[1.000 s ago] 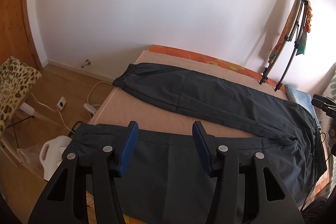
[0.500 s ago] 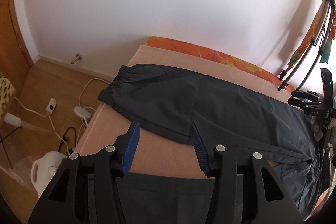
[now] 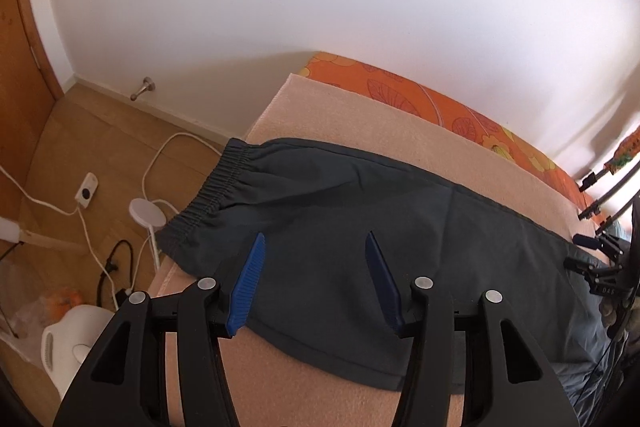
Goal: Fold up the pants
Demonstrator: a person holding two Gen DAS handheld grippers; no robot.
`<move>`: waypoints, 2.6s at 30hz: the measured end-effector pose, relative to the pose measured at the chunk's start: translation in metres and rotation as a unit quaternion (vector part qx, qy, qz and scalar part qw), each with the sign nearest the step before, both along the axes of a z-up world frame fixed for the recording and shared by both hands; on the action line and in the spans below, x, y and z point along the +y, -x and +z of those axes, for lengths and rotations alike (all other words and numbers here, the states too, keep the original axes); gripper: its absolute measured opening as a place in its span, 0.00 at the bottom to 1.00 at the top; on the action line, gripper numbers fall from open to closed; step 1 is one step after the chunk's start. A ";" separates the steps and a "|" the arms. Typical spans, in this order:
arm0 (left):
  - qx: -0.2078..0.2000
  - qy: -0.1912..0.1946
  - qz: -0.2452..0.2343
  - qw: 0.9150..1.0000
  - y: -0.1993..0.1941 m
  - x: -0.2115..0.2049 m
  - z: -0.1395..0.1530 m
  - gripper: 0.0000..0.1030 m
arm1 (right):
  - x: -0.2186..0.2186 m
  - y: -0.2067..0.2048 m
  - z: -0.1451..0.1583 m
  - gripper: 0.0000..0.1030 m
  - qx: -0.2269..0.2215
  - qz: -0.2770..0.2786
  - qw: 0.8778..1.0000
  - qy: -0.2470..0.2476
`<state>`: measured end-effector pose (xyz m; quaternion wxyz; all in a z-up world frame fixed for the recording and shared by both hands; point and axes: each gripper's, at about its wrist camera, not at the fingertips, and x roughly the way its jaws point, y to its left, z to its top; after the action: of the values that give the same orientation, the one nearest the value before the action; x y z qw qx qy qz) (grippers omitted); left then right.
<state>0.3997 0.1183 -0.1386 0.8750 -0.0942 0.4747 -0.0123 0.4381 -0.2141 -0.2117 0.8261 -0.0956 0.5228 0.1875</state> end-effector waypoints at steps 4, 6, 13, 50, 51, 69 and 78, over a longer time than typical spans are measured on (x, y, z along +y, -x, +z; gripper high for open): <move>0.010 0.042 0.037 0.998 -0.022 0.017 -0.002 0.59 | 0.006 0.011 0.004 0.44 -0.005 0.022 1.000 0.007; 0.011 0.053 0.048 0.997 -0.028 0.019 -0.003 0.59 | 0.010 0.017 0.007 0.24 -0.002 0.029 1.000 0.001; 0.022 0.062 0.051 0.997 -0.038 0.012 -0.007 0.59 | 0.023 0.050 0.034 0.00 -0.031 0.053 0.998 -0.018; -0.015 0.133 0.094 0.987 -0.036 0.003 -0.016 0.03 | 0.060 0.172 0.075 0.00 -0.123 0.101 0.987 0.006; -0.027 0.125 0.089 0.988 -0.031 0.004 -0.007 0.03 | 0.059 0.172 0.079 0.00 -0.127 0.098 0.987 0.005; -0.116 0.161 0.073 0.977 0.160 0.069 0.057 0.03 | 0.091 0.298 0.153 0.00 -0.132 0.149 0.979 -0.032; -0.085 0.213 0.094 0.969 0.252 0.110 0.001 0.03 | 0.131 0.374 0.122 0.00 -0.062 0.199 0.978 -0.028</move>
<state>0.1473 0.2288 -0.1373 0.8695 -0.3209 0.3736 -0.0385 0.0642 -0.0835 -0.0895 0.8055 -0.1863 0.4355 0.3560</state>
